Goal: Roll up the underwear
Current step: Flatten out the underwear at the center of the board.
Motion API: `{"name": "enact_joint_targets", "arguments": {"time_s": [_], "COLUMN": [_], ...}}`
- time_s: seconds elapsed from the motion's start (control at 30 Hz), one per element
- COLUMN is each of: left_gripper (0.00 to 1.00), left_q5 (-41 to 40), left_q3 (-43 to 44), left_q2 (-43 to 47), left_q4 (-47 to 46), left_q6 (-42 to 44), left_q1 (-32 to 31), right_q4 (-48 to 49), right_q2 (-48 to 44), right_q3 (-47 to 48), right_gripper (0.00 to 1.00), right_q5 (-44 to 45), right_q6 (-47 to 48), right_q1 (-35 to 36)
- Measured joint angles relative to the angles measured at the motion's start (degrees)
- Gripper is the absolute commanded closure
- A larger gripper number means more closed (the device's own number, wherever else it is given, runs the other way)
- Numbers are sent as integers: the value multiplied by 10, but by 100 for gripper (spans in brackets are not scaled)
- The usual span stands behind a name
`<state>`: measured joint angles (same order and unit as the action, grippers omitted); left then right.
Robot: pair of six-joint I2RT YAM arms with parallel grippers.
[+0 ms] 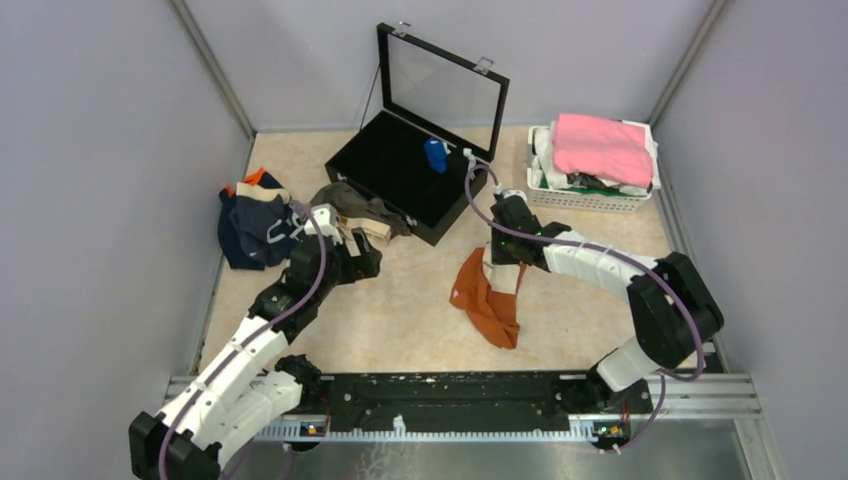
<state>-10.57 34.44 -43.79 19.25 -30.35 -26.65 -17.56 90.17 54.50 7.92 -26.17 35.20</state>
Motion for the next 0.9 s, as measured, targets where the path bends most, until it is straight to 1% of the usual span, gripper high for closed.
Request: {"name": "enact_joint_targets", "arguments": {"time_s": [0.2,0.4,0.53,0.67,0.9], "left_gripper": [1,1,1,1,1], "left_q5": [43,89,108,113,114], "left_q3": [-4,-4,3,35,109], "left_q2": [-48,-127,-191,-264,-384], "left_q4": [-34,-89,-131,-169,-238], "left_q6": [0,0,1,6,25], "left_q1": [0,-13,-40,-79,-148], "right_q4": [-14,-54,-101,-154,-223], "right_q2": [-126,-240,-304,-369,-479], "right_q3": [-68,-120,-149,-169,-195], "right_gripper": [100,100,100,100,100], "right_q5": [59,98,116,126,144], "right_q6": [-15,-40,-61,-95,-168], "right_q1": [-1,-16,-49,-76,-77]}}
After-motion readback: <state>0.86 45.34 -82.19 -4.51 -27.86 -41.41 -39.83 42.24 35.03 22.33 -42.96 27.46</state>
